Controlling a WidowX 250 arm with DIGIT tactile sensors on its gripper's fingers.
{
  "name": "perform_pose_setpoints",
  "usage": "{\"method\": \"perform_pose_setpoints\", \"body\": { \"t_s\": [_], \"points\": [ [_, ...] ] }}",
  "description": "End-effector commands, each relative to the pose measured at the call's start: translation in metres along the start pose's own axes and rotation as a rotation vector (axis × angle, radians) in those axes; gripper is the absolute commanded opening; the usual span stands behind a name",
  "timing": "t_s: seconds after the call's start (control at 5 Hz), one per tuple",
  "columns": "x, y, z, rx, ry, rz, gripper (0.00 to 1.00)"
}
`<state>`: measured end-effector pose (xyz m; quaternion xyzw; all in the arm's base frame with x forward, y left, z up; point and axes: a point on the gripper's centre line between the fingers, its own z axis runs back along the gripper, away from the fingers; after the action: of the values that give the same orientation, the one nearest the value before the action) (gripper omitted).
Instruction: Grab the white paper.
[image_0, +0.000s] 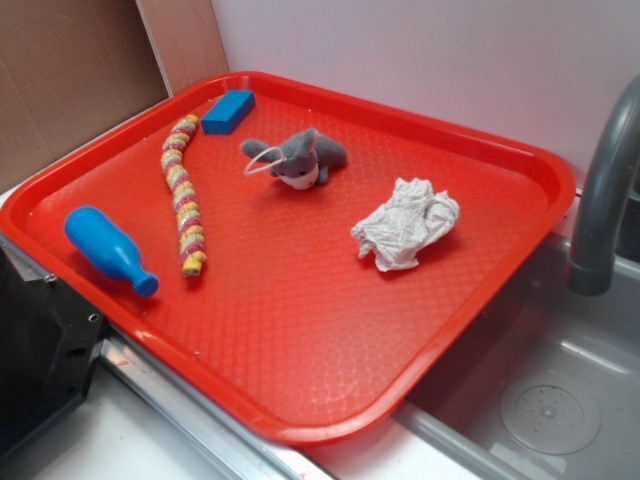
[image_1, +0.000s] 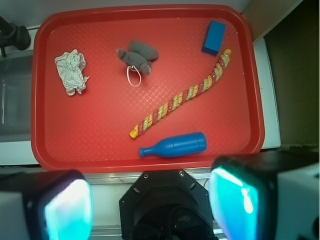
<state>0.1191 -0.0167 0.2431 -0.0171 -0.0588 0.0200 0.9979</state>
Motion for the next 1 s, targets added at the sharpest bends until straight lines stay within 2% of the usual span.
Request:
{"method": "perform_pose_setpoints", "body": {
  "t_s": [0.0, 0.2, 0.4, 0.8],
  "points": [
    [0.0, 0.0, 0.0, 0.0, 0.0, 0.0, 1.0],
    [0.043, -0.045, -0.031, -0.058, -0.043, -0.002, 1.0],
    [0.077, -0.08, -0.061, -0.09, -0.058, -0.06, 1.0],
    [0.085, -0.085, -0.073, -0.071, -0.053, -0.133, 1.0]
  ]
}}
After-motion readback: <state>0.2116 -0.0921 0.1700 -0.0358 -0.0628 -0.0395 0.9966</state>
